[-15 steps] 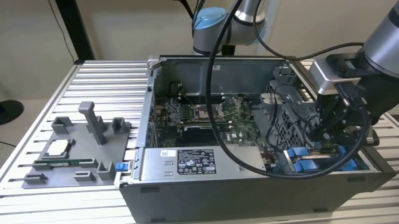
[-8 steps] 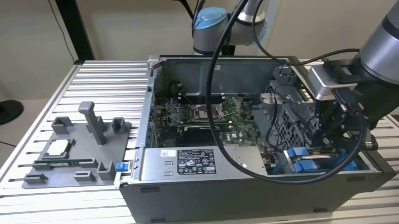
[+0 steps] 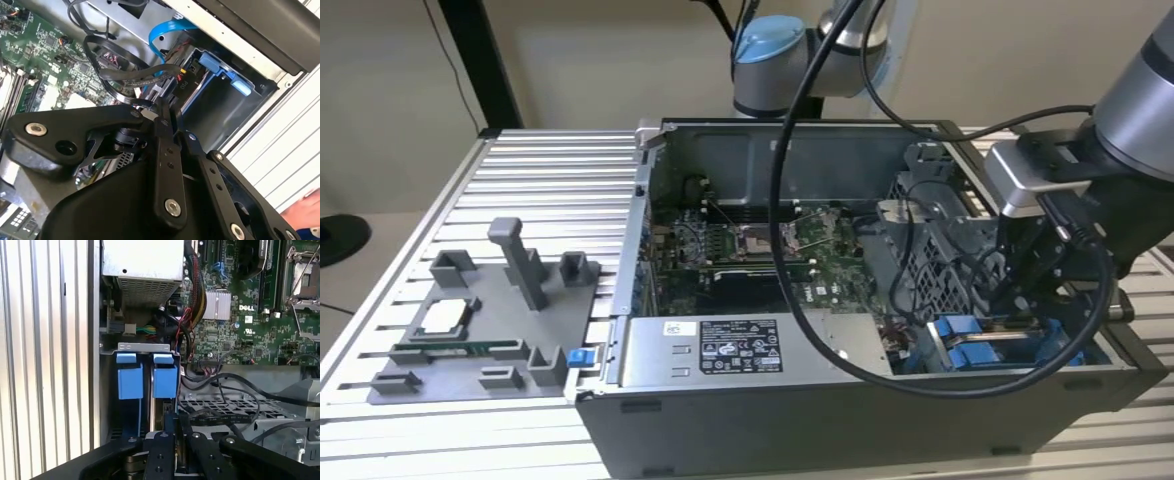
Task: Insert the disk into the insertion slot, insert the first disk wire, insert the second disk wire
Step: 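Insert the second disk wire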
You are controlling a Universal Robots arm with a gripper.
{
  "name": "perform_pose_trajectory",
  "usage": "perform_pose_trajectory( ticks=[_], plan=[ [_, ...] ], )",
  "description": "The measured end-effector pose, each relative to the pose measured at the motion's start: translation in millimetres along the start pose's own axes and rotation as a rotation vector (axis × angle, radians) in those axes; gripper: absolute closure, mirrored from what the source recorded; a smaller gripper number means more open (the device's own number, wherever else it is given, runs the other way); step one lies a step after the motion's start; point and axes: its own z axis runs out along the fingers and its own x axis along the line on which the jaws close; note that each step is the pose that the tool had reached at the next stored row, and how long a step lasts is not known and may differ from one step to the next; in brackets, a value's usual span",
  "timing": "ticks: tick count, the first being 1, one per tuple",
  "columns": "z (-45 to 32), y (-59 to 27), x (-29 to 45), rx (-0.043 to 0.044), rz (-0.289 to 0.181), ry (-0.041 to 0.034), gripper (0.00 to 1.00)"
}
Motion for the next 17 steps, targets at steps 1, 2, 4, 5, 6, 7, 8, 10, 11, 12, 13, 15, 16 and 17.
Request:
perform_pose_trajectory(
  ticks=[1,2,4,5,6,7,8,10,11,12,13,15,16,17],
  plan=[
    [0.1,-0.4,0.1,-0.0001,-0.002,0.0001,1.00],
    [0.3,-0.7,0.2,0.0000,-0.005,0.0000,1.00],
    [0.7,-1.5,0.3,0.0008,-0.010,-0.0001,1.00],
    [0.8,-2.1,0.6,0.0011,-0.013,-0.0001,1.00],
    [1.0,-2.5,0.7,0.0017,-0.016,-0.0002,1.00],
    [1.2,-3.0,0.8,0.0023,-0.020,-0.0004,1.00],
    [1.4,-3.6,1.3,0.0025,-0.023,-0.0005,1.00],
    [1.7,-4.9,2.2,0.0024,-0.030,-0.0007,1.00],
    [1.9,-5.3,2.7,0.0023,-0.033,-0.0009,1.00],
    [2.5,-5.4,3.1,0.0023,-0.036,-0.0012,1.00],
    [3.3,-5.4,3.2,0.0029,-0.038,-0.0010,1.00],
    [4.9,-5.4,3.4,0.0036,-0.038,-0.0008,1.00],
    [5.5,-5.4,3.5,0.0042,-0.039,-0.0004,1.00],
    [5.7,-5.4,3.5,0.0049,-0.039,-0.0001,1.00]
  ],
)
